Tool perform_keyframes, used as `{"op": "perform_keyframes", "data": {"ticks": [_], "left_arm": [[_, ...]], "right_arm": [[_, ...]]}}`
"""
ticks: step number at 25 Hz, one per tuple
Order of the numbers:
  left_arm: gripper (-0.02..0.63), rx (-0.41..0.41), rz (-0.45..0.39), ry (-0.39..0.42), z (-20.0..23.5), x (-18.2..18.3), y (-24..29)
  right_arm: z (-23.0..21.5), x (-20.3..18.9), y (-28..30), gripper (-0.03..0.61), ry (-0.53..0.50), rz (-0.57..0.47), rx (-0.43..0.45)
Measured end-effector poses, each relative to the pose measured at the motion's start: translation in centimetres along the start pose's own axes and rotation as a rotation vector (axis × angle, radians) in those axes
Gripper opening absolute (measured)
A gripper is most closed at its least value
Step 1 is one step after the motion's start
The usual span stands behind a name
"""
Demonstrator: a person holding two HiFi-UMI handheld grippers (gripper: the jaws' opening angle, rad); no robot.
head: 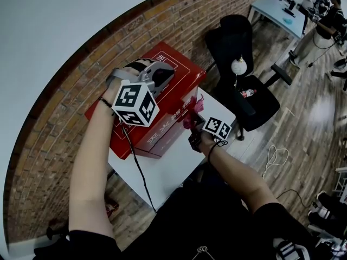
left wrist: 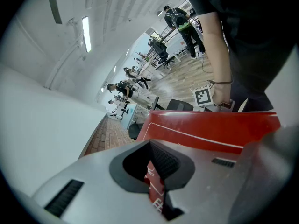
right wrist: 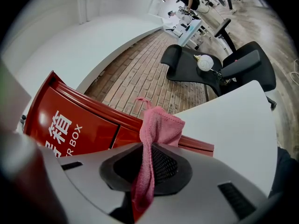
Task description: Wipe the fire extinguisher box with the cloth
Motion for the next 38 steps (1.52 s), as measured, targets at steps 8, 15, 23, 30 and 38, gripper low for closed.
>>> {"op": "perform_keyframes", "data": {"ticks": [8, 15, 23, 30, 38], "left_arm": [[0.025, 0.0, 0.0, 0.0, -0.1, 0.0, -0.1], [0.025, 0.005, -0.003, 0.001, 0.0, 0.0, 0.0], [0.025, 0.006, 0.0, -0.001, 0.0, 0.0, 0.0], [0.025, 0.008, 0.002, -0.003, 0.1, 0.0, 0.0], [0.025, 0.003, 0.003, -0.003, 0.0, -0.1, 0.0]], "right_arm": [[-1.8, -0.8, 0.5, 0.061, 0.016, 0.017, -0.02], [-3.9, -1.5, 1.4, 0.061, 0.04, 0.003, -0.053], [-5.4, -2.4, 1.8, 0.061, 0.058, 0.024, -0.078], [-7.0, -3.7, 2.4, 0.061, 0.075, 0.029, -0.091], [-9.5, -4.7, 3.3, 0.061, 0.073, 0.039, -0.125]]}}
Point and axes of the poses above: the fingertips, and each gripper's own axes: y forward along the fingers, z to its left, x out of its top, the point moved 2 cm from there along -y, backward along the fingers, and after that the axes turned 1 degree about z, right-handed, at the moved point
